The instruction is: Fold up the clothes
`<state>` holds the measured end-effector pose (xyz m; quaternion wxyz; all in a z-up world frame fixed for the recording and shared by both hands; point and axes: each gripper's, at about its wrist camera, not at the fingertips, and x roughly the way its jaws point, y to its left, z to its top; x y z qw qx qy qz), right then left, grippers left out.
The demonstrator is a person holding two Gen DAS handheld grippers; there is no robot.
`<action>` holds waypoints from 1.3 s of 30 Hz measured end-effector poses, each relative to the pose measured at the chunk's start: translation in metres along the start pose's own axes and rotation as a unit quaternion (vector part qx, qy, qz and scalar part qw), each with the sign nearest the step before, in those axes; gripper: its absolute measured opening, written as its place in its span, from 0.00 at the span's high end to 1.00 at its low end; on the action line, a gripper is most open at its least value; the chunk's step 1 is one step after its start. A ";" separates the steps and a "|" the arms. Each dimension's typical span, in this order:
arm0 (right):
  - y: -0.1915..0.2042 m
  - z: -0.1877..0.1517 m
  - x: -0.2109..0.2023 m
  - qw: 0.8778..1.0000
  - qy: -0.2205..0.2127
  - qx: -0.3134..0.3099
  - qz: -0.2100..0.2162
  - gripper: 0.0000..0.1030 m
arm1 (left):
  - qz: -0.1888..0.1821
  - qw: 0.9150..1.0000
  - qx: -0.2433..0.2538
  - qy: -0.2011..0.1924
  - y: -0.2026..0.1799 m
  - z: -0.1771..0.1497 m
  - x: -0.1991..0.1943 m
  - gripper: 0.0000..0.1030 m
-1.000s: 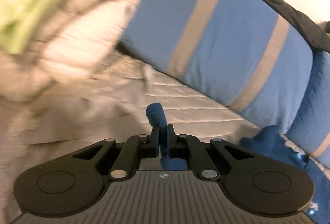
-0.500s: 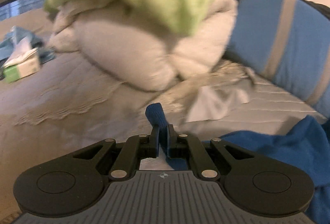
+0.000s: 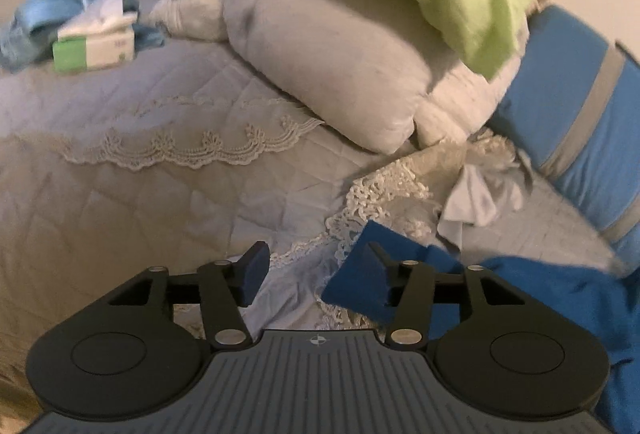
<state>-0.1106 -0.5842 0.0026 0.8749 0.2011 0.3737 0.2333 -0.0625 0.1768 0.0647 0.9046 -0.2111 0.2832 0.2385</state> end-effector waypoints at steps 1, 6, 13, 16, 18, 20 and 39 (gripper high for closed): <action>0.002 0.000 0.000 1.000 0.000 -0.006 -0.002 0.01 | -0.012 1.000 -0.010 0.002 0.006 0.002 0.002 0.50; 0.010 -0.001 0.001 0.999 0.000 -0.034 -0.011 0.01 | -0.067 0.996 -0.034 0.037 0.020 0.008 0.032 0.50; 0.014 -0.002 0.002 0.999 0.002 -0.047 -0.020 0.01 | -0.114 0.989 -0.019 0.092 0.014 0.014 0.069 0.63; 0.014 -0.001 0.003 0.999 0.002 -0.043 -0.024 0.01 | -0.128 0.986 -0.010 0.107 0.009 0.016 0.080 0.95; 0.016 0.000 0.005 0.999 0.005 -0.042 -0.026 0.01 | -0.124 0.987 0.001 0.098 0.008 0.022 0.078 0.96; 0.017 0.000 0.006 0.999 0.007 -0.046 -0.029 0.01 | -0.118 0.990 0.006 0.074 0.009 0.033 0.067 0.97; 0.015 -0.001 0.006 0.998 0.008 -0.051 -0.026 0.01 | -0.011 0.997 0.045 -0.068 0.013 0.122 -0.009 0.97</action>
